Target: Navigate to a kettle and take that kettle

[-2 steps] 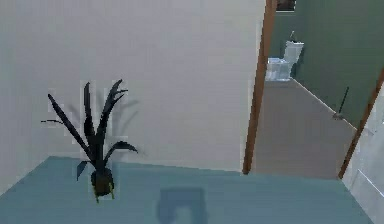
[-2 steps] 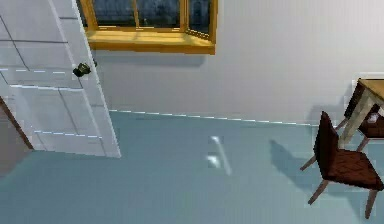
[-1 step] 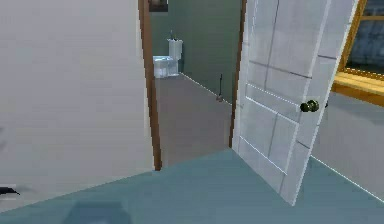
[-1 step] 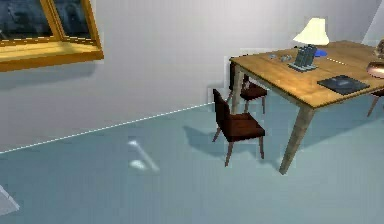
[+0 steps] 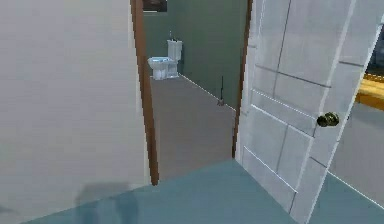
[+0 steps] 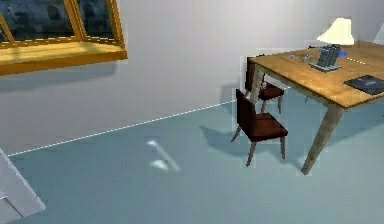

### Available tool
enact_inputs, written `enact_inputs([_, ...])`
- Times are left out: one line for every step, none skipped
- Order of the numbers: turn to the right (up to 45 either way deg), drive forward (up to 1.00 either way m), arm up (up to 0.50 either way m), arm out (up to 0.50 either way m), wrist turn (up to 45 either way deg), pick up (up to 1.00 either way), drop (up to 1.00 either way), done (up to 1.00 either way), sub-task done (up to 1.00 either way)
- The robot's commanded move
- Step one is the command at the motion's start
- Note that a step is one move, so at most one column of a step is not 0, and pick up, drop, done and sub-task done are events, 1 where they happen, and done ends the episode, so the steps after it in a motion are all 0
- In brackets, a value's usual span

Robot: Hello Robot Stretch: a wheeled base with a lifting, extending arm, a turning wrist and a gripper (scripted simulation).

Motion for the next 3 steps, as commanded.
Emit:
enact_inputs([3.0, 0.00, 0.00, 0.00, 0.0, 0.00, 0.00, 0.00, 0.00])
enact_inputs([0.0, 1.00, 0.00, 0.00, 0.0, 0.00, 0.00, 0.00, 0.00])
enact_inputs([3.0, 0.00, 0.00, 0.00, 0.0, 0.00, 0.00, 0.00, 0.00])
